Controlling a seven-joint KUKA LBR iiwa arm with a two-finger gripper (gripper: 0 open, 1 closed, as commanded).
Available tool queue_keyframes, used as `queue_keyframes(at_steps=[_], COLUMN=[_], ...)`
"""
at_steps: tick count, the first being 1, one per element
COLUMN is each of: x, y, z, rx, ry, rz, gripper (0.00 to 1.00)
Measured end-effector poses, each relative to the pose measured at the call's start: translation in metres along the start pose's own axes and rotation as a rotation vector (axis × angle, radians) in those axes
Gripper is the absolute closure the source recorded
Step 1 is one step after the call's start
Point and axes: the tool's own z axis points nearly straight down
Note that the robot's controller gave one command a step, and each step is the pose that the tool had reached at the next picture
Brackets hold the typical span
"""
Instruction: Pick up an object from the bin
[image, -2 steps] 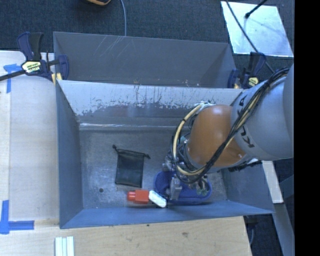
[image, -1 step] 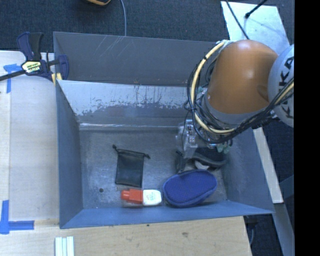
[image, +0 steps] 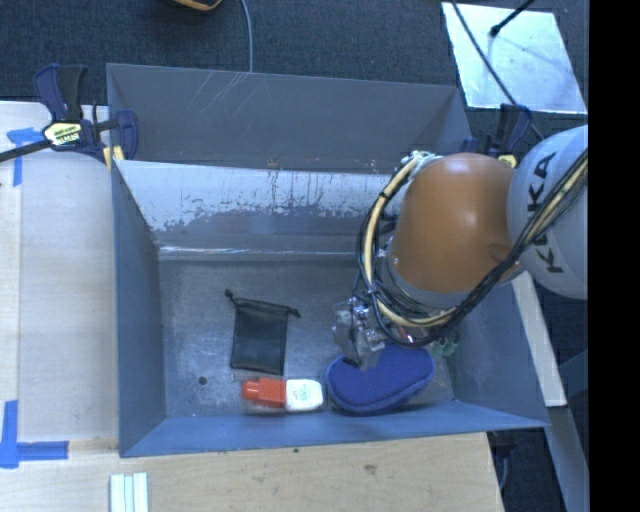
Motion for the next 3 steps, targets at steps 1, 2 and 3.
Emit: queue_keyframes(at_steps=[1, 2, 3], x=[-0.001, 0.001, -0.038], y=[0.000, -0.067, -0.097], z=[-0.001, 0.066, 0.106], rx=[0.001, 0.002, -0.004], ry=[-0.003, 0.002, 0.006], rz=[0.002, -0.038, -0.123], gripper=[0.00, 0.00, 0.00])
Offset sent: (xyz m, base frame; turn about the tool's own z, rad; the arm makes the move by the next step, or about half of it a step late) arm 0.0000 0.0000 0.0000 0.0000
